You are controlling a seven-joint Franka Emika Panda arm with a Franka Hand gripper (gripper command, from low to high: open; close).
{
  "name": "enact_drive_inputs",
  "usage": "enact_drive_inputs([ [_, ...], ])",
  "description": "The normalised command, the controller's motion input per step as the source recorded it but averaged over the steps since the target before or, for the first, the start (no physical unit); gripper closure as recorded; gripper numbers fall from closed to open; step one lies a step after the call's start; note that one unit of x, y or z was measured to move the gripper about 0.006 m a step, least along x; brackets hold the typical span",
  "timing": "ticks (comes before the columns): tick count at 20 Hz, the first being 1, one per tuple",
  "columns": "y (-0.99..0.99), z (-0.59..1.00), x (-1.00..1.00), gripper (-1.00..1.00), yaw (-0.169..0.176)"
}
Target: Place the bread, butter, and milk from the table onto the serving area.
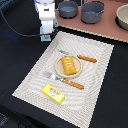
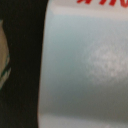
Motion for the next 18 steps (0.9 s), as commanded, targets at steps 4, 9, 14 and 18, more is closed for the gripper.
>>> enact_drive_inputs([
  [4,-0.11,-0.08,-0.20,1.00,0.024],
  [9,-0.09,-0.10,-0.20,1.00,0.023],
  [14,-0.06,-0.07,-0.14,1.00,0.019],
  [18,0.01,0.91,0.03,1.00,0.000],
])
